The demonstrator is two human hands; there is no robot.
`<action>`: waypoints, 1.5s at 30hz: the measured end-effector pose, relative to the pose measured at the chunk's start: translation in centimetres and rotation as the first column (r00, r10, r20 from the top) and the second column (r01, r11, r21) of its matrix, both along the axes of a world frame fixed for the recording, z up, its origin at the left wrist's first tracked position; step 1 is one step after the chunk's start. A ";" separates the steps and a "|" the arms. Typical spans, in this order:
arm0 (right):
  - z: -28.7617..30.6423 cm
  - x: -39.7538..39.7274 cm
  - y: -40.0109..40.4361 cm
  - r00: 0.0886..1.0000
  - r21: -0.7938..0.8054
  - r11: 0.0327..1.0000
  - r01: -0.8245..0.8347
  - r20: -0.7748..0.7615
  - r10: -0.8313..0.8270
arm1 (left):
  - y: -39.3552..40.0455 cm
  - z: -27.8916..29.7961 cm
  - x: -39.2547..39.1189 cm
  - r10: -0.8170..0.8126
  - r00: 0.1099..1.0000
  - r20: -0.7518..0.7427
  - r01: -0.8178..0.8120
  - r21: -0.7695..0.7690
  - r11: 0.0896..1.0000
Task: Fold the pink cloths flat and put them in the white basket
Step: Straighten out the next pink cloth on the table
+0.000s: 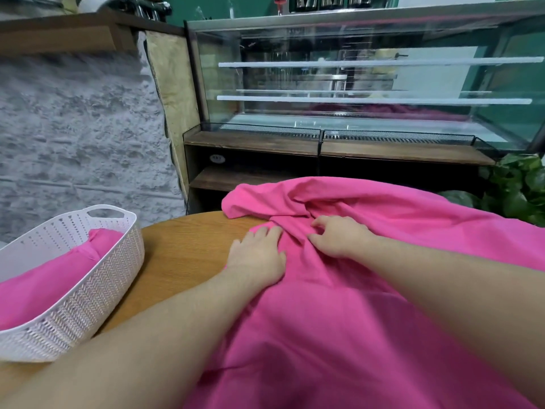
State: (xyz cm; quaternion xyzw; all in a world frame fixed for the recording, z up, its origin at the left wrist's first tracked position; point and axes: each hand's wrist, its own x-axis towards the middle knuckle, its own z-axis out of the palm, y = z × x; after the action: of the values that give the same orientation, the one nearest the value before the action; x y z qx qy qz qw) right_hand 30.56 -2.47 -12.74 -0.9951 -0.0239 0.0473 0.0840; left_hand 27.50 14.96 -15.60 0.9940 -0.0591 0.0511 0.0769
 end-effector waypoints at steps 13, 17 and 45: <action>-0.9 1.7 -2.2 0.987 0.125 0.982 0.145 0.051 -0.152 | 5.5 -0.1 1.5 0.425 0.862 -0.276 -0.382 0.195 0.903; -0.4 -0.3 -1.1 0.972 -0.060 0.997 -0.054 0.225 0.066 | 8.2 0.4 1.9 0.543 0.789 -0.287 -0.500 0.214 0.839; -4.2 -2.5 3.8 0.971 0.067 0.981 -0.182 0.170 0.168 | 9.4 -1.0 1.2 0.004 0.996 0.087 0.017 -0.242 0.970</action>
State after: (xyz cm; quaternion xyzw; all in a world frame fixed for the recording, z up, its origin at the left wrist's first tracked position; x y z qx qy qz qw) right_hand 28.03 1.31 -16.99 -0.9853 -0.1203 -0.0282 0.1180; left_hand 28.71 24.33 -16.62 0.9738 -0.0590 0.1008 0.1952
